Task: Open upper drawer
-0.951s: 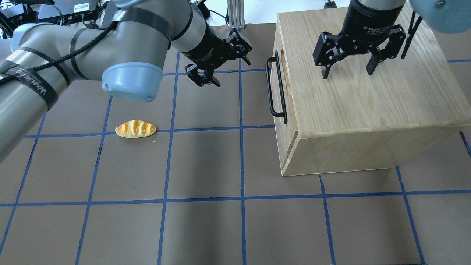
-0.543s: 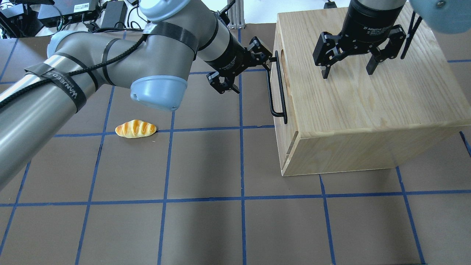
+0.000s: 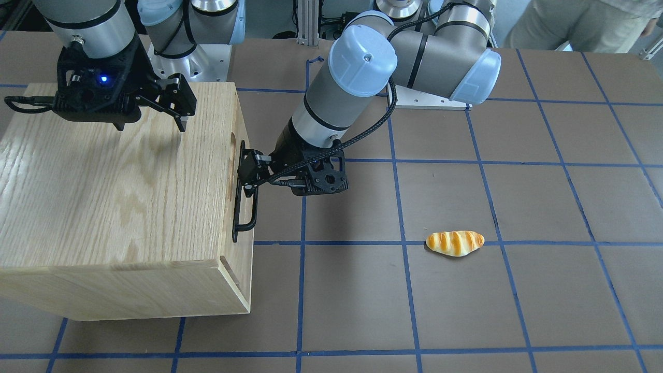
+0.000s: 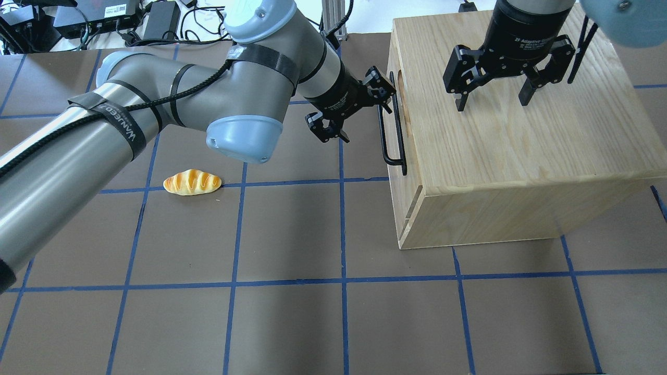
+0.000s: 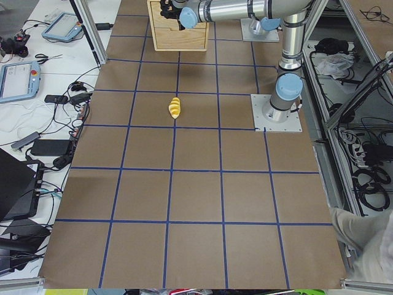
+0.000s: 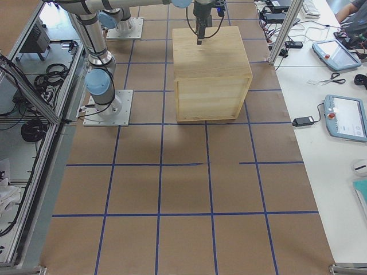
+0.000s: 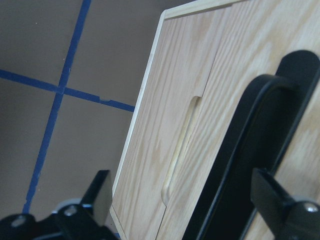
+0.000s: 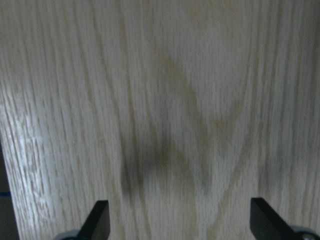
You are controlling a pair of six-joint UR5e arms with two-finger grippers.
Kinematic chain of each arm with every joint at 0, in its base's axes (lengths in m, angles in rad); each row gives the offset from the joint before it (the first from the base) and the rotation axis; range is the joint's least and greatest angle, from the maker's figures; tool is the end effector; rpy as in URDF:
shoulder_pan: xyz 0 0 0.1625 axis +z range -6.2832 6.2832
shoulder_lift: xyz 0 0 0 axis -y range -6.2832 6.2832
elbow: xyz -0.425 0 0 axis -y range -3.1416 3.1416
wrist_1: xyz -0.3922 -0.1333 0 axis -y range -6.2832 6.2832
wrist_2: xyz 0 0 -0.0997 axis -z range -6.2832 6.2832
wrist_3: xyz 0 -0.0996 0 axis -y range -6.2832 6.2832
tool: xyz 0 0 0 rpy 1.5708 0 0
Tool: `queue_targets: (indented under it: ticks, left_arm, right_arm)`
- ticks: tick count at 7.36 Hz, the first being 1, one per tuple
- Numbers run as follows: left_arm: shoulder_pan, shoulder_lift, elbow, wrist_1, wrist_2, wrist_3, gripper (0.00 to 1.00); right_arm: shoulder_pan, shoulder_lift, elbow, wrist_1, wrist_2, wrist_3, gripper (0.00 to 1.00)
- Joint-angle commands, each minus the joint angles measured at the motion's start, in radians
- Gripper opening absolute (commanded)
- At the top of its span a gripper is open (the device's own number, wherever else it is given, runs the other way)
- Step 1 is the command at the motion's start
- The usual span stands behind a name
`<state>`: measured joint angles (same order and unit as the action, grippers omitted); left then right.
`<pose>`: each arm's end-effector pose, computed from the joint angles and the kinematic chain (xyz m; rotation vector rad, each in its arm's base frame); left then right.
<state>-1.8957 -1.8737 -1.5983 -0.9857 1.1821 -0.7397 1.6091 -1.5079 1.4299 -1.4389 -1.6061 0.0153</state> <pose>-0.3592 -0.5306 0.3768 0.4857 -2.6364 0.0279 0.1493 -0.5066 0.5125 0.0372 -3.1036 -0.0822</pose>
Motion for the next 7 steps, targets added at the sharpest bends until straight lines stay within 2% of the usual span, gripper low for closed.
queue_targets:
  ticks: [1, 7]
  left_arm:
    - [0.0, -0.004, 0.0, -0.001, 0.001, 0.005, 1.0]
    - [0.0, -0.024, 0.001, -0.004, 0.053, 0.049, 1.0]
  right_arm:
    - [0.0, 0.0, 0.0, 0.0, 0.0, 0.0, 1.0]
    - [0.0, 0.0, 0.001, 0.0, 0.0, -0.001, 1.0]
